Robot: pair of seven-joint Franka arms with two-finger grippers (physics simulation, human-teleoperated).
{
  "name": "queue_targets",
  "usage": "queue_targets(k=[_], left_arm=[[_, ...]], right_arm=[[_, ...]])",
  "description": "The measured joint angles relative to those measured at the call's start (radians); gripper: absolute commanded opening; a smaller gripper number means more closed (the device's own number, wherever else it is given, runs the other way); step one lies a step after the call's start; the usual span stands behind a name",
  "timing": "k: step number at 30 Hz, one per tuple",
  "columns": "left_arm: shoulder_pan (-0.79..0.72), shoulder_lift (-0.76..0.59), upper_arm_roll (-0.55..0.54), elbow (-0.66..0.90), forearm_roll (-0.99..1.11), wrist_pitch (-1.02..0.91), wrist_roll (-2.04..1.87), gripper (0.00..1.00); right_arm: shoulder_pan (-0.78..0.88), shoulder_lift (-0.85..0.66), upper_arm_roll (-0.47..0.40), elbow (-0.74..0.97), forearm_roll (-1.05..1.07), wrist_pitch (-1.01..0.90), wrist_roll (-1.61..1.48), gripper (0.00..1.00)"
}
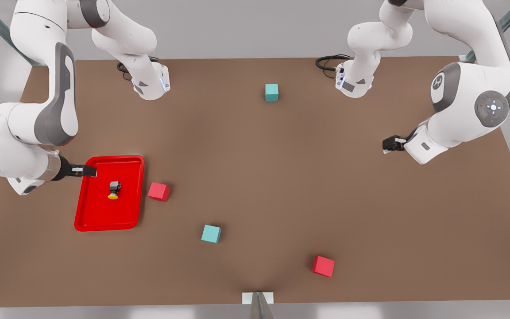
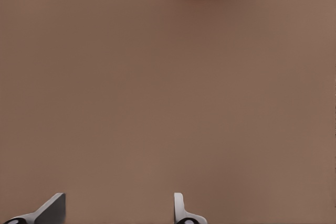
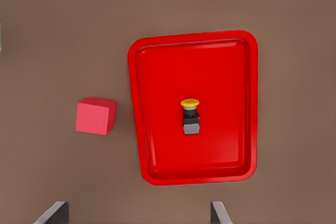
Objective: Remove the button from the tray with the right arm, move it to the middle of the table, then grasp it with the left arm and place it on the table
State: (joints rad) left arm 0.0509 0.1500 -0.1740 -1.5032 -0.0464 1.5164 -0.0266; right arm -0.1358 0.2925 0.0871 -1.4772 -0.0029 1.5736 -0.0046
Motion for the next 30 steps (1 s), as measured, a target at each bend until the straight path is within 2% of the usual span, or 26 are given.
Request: queue_targets(k=[4,8,10,14,18,23,30], left_arm=[[0.008,0.021,-0.006,0.003,0.008,0.048,-0.008,1.00],[-0.100,0.183,-0.014,0.085,0.033,0.083,-0.027,1.00],[-0.108,0.210,-0.016,0.097,0.035,0.095,-0.042,1.00],[-0.240,0.330,-0.041,0.171,-0.005,0.126,-0.113,1.00],[-0.248,0.340,-0.040,0.176,-0.017,0.138,-0.173,1.00],[-0.244,0.334,-0.035,0.170,-0.017,0.127,-0.231,1.00],[-0.234,0.358,-0.032,0.179,-0.023,0.119,-0.296,1.00]], right_arm=[[0.005,0.015,0.000,-0.008,-0.001,0.056,0.000,1.00],[-0.002,0.069,-0.001,-0.054,-0.003,0.117,-0.001,1.00],[-0.012,0.090,-0.001,-0.064,-0.003,0.145,-0.002,1.00],[-0.066,0.163,-0.002,-0.075,-0.004,0.206,-0.013,1.00],[-0.091,0.218,-0.001,-0.095,-0.005,0.268,-0.024,1.00],[-0.094,0.085,0.037,-0.345,-0.004,0.392,-0.028,1.00],[-0.091,0.064,0.060,-0.438,0.002,0.548,-0.027,1.00]])
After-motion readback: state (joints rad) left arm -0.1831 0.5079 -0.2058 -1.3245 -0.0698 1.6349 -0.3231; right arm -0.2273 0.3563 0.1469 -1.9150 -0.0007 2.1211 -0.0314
